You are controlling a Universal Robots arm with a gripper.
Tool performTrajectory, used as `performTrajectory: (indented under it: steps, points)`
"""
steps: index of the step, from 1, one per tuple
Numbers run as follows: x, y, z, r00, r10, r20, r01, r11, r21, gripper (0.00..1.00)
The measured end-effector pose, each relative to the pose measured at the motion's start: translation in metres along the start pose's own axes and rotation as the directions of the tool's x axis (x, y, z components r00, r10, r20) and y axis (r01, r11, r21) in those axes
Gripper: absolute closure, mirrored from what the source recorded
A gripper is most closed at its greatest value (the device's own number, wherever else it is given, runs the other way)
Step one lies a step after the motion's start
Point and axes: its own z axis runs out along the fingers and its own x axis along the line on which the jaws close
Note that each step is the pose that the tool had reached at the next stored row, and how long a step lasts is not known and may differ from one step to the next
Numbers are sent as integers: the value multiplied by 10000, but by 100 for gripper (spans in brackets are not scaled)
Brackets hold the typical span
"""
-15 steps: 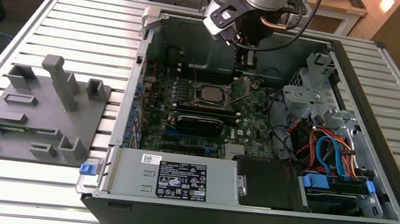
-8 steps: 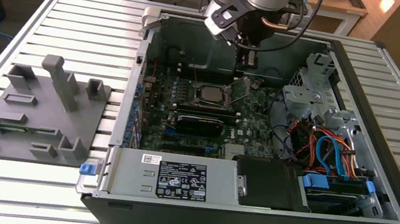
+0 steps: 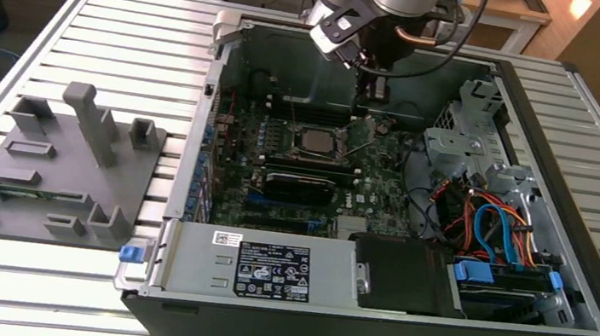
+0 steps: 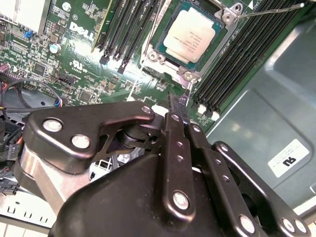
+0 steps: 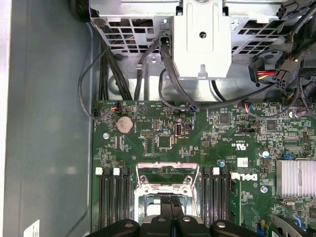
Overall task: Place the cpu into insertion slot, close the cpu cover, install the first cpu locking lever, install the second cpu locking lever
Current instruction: 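Close the cpu cover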
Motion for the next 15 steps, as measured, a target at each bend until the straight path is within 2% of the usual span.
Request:
performTrajectory:
  steps: [15]
  points:
    - [1, 40, 1, 10000, 2, 0, -2, 10000, 0, 90]
